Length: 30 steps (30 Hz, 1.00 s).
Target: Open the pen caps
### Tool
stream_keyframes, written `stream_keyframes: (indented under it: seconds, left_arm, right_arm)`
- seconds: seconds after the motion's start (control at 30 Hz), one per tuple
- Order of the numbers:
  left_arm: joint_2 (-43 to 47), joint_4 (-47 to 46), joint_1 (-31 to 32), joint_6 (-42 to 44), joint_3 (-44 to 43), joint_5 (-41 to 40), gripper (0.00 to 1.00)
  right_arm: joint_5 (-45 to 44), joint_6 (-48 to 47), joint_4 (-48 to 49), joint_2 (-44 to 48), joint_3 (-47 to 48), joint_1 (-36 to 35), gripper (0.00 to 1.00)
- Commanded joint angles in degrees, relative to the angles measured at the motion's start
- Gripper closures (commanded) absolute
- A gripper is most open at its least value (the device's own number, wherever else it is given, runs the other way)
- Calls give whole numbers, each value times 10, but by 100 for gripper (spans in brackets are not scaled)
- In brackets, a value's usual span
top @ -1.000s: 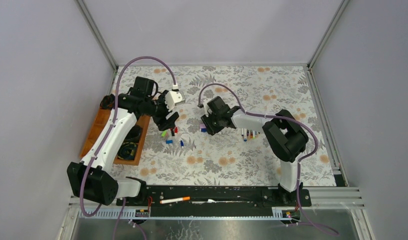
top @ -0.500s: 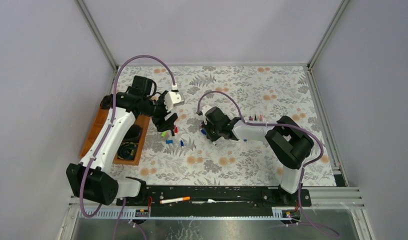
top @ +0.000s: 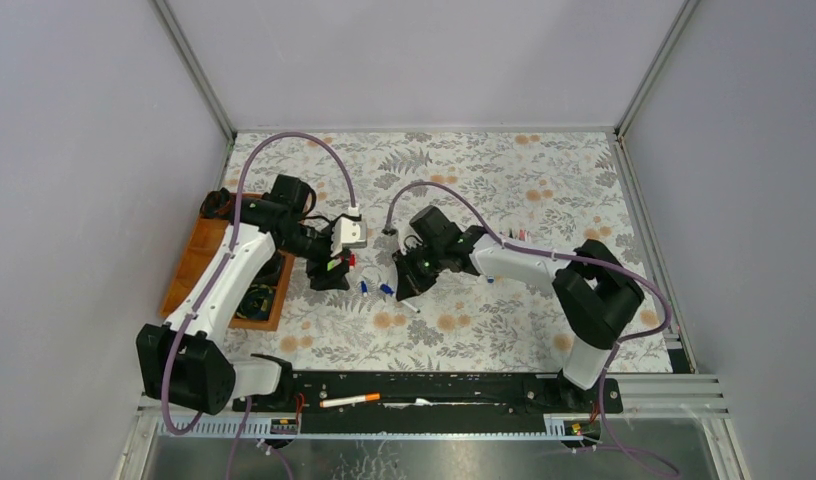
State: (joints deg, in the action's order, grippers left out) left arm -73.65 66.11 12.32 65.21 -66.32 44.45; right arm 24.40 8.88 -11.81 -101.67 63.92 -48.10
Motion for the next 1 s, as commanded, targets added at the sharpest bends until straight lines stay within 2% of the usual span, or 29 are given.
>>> stream_keyframes:
  seconds: [0.0,0.27,0.47,0.63,0.73,0.97]
  left_arm:
    - [-9,21,1,72,15,68,22]
    - [27,-20,22,83,62,113,22]
    - [38,-44,54,64,81,96,25]
    - [50,-96,74,24,94,83,30]
    - [51,-106,90,16,97,65,37]
    - [51,-112,109,20,107,14,68]
  right_arm:
    - [163,34,-19,48,41,2,100]
    - [332,127,56,41,52,24,100]
    - [379,173,103,24,61,37,100]
    - [388,175,88,7,79,39,100]
    - [391,178,83,1,84,39,100]
    - [390,177,71,-3,84,43,100]
